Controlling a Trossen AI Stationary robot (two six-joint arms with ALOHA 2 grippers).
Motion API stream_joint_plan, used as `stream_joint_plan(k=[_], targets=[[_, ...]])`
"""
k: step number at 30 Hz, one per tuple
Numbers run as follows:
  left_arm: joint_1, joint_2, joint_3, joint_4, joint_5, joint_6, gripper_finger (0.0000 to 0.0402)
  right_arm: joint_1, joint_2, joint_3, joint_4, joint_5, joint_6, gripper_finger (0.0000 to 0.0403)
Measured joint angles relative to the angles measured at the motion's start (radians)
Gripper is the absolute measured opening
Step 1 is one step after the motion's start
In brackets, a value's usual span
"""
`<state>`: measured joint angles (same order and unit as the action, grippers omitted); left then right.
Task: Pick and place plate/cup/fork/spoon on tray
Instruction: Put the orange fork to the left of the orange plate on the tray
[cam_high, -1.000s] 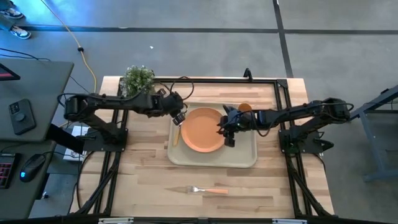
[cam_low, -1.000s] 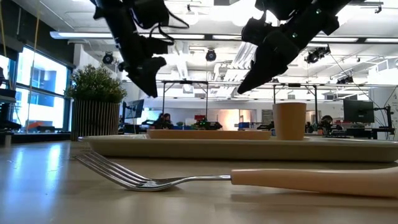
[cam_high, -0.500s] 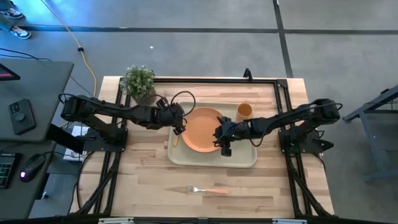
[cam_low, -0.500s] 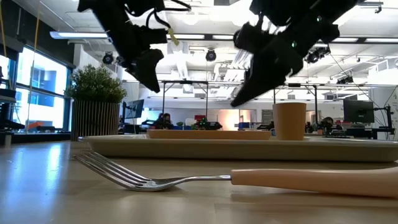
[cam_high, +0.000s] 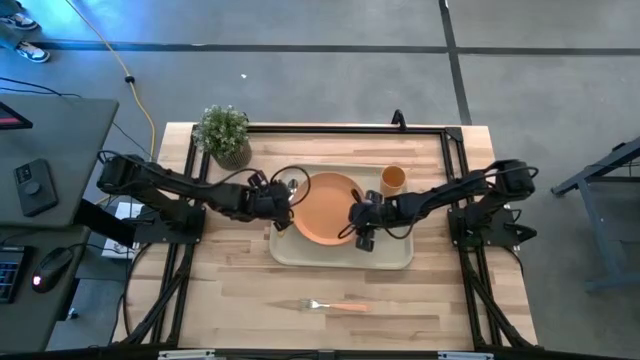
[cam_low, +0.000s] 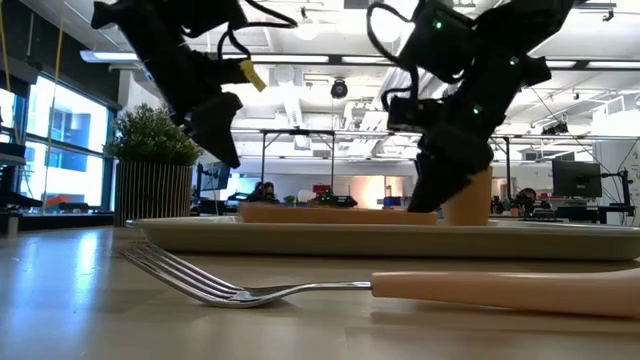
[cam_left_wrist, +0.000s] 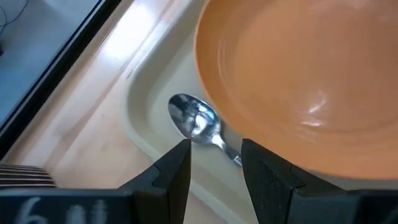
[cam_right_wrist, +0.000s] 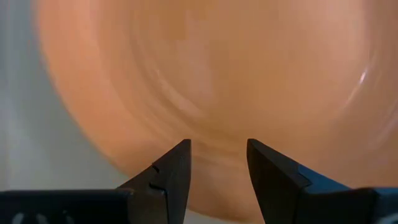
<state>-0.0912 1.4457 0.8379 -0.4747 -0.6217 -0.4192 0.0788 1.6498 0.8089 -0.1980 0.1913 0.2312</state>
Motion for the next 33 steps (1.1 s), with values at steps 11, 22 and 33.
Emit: stream_joint_plan(k=[11, 22, 33], targets=[[-0.043, 0.0, 0.0, -0.007, -0.017, -0.004, 0.0131, 0.003, 0.002, 0.0, -0.129, 0.048, 0.068, 0.0145], [-0.047, 0.0, 0.0, -0.047, -0.02, -0.013, 0.0131, 0.007, -0.058, 0.0, -0.151, 0.057, 0.079, 0.0144], [-0.138, 0.0, 0.0, -0.053, -0.114, -0.058, 0.0131, 0.1, -0.136, 0.0, -0.005, -0.005, 0.098, 0.0144]])
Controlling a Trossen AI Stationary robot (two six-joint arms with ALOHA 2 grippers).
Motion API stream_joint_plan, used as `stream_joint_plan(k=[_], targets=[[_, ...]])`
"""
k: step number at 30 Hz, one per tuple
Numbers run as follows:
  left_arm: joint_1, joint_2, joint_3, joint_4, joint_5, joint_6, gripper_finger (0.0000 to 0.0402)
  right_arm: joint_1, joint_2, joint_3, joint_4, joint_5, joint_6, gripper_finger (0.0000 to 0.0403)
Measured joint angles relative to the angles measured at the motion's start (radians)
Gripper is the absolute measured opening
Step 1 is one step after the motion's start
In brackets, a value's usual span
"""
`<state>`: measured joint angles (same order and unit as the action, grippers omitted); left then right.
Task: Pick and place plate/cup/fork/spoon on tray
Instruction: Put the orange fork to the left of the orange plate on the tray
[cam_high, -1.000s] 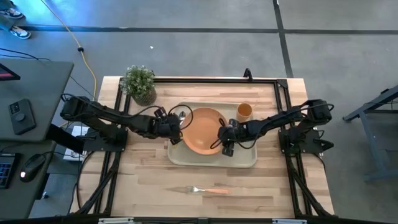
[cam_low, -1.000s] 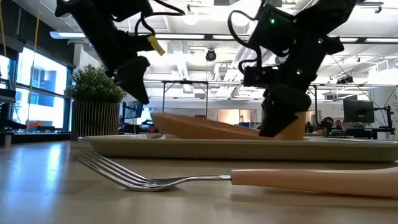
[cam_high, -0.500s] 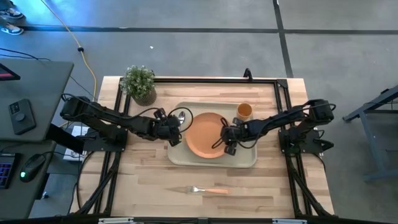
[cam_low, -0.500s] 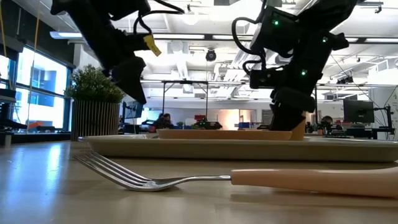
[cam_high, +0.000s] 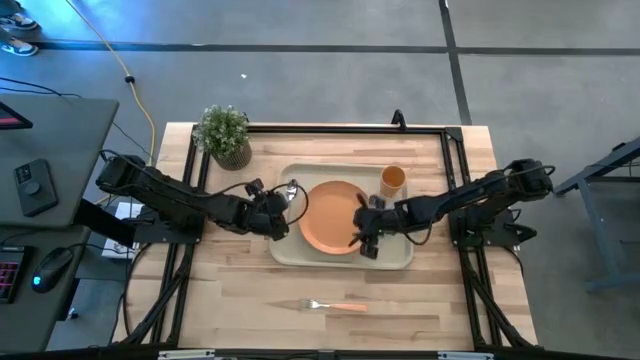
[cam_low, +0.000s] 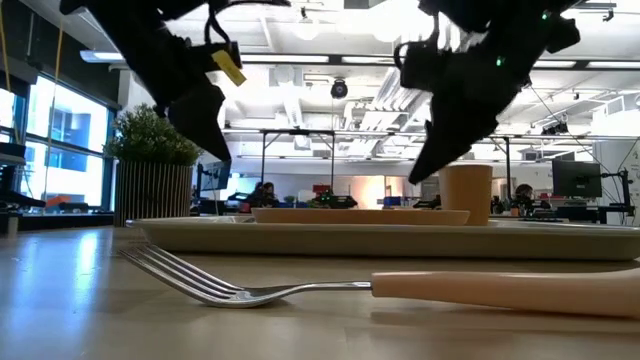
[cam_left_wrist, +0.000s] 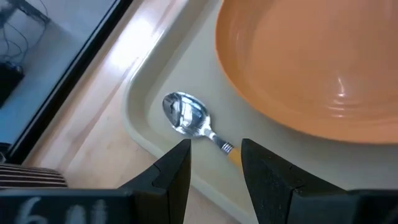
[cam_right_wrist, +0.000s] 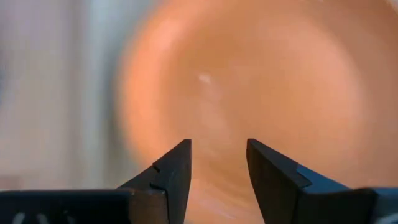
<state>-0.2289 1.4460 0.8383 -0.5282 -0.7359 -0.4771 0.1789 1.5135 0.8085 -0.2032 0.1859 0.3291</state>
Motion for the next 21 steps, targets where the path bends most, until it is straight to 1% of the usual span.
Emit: stream_joint_plan(k=[5, 9, 14, 18, 21], targets=[[-0.086, 0.0, 0.0, -0.002, -0.037, -0.048, 0.0131, 0.081, 0.032, 0.0, 0.198, -0.087, 0.037, 0.0144], [-0.169, 0.0, 0.0, -0.002, -0.062, -0.1, 0.0131, 0.163, 0.078, 0.0, 0.289, -0.092, 0.056, 0.0144], [-0.26, 0.004, 0.0, 0.016, -0.123, -0.183, 0.0131, 0.275, 0.17, 0.021, 0.298, -0.096, 0.1, 0.0144], [-0.315, 0.012, 0.0, 0.067, -0.137, -0.202, 0.0131, 0.349, 0.261, 0.088, 0.294, -0.142, 0.119, 0.0144], [-0.345, 0.014, 0.0, 0.101, -0.141, -0.201, 0.0131, 0.387, 0.325, 0.163, 0.26, -0.146, 0.098, 0.0144]])
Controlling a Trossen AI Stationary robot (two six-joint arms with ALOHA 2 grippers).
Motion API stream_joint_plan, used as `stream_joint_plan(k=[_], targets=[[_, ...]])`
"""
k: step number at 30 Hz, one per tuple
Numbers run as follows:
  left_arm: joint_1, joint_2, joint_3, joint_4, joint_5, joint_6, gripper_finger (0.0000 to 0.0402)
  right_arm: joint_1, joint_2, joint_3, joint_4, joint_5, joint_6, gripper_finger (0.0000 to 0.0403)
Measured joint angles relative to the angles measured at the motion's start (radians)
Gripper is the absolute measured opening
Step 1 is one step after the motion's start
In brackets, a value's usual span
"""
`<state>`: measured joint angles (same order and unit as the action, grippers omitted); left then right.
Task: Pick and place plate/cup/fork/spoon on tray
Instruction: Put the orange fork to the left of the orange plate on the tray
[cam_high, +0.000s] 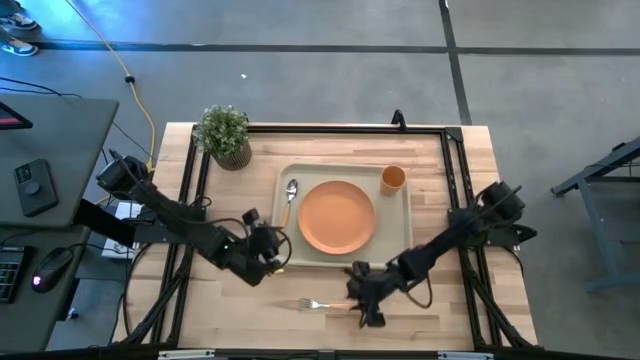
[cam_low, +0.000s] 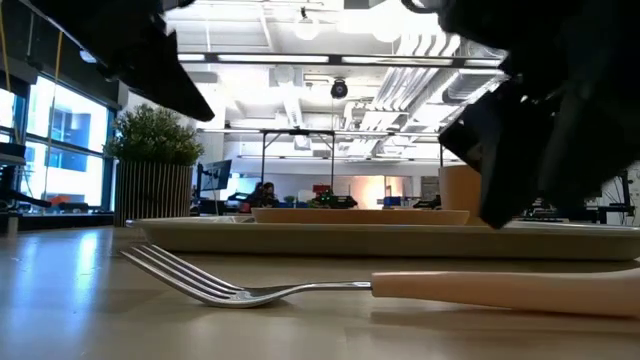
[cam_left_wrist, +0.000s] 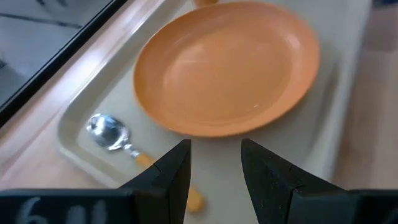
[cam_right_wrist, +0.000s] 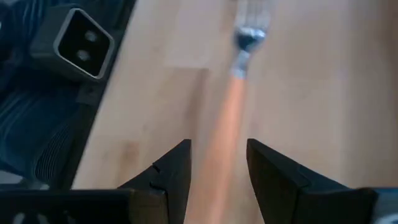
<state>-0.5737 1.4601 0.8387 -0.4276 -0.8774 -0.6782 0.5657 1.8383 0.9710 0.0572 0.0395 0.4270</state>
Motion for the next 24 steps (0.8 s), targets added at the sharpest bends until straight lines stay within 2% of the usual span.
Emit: stream_joint_plan(k=[9, 19, 24], targets=[[-0.012, 0.0, 0.0, 0.013, 0.014, 0.001, 0.0131, 0.017, 0.167, 0.231, -0.196, -0.026, -0.042, 0.0144], [-0.037, 0.0, 0.0, 0.007, 0.005, 0.001, 0.0131, 0.016, 0.163, 0.296, -0.327, 0.096, -0.137, 0.0144], [-0.034, 0.0, 0.0, 0.007, -0.007, -0.002, 0.0131, 0.004, 0.163, 0.291, -0.401, 0.098, -0.114, 0.0144]])
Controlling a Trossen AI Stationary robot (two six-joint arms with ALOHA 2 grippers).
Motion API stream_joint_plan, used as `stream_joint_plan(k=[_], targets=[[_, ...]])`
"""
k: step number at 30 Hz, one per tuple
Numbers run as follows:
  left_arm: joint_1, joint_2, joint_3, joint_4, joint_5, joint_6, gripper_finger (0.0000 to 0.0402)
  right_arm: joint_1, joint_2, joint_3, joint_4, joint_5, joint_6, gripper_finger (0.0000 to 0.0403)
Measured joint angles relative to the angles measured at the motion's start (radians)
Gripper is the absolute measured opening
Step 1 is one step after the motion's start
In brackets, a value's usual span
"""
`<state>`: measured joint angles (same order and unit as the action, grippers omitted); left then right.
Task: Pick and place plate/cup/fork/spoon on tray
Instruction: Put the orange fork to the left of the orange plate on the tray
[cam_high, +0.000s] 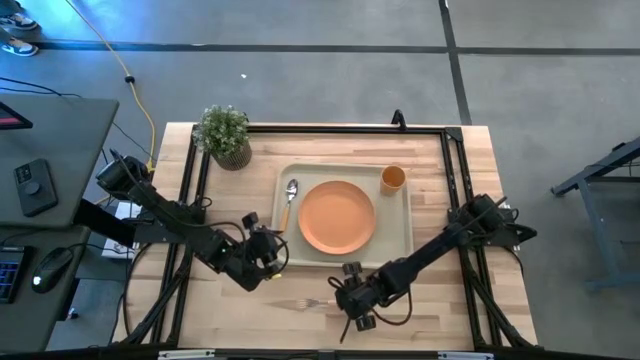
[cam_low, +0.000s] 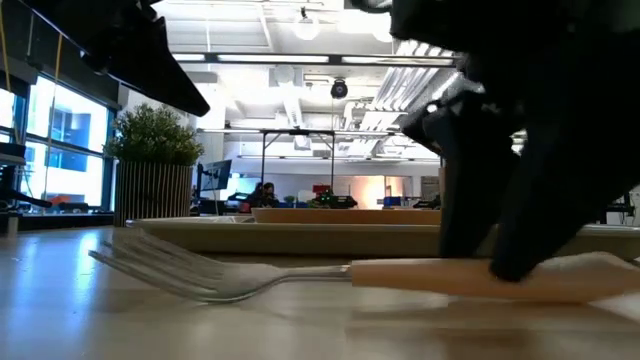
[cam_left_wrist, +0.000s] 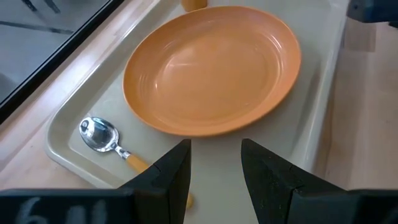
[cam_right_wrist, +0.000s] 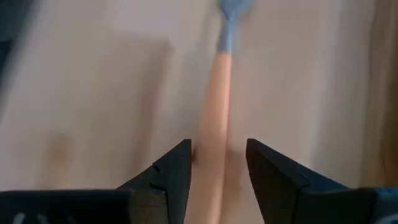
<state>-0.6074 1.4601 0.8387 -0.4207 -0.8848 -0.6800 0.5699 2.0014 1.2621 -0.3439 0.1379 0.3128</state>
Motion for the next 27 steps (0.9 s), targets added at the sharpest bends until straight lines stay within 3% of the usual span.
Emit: stream_joint_plan(k=[9, 17, 20, 27], targets=[[-0.004, 0.0, 0.0, 0.0, 0.0, -0.034, 0.0131, -0.005, 0.013, 0.002, -0.076, 0.014, 0.021, 0.0135], [-0.004, 0.0, 0.0, -0.003, 0.008, -0.026, 0.0131, -0.013, 0.032, 0.004, -0.085, 0.0, 0.02, 0.0048], [-0.004, -0.013, 0.0, -0.008, 0.011, -0.018, 0.0131, -0.013, 0.027, 0.003, -0.087, 0.001, 0.004, 0.004], [-0.002, -0.098, 0.0, -0.046, -0.042, -0.078, 0.0131, -0.017, -0.049, -0.007, -0.087, 0.142, -0.053, 0.004]])
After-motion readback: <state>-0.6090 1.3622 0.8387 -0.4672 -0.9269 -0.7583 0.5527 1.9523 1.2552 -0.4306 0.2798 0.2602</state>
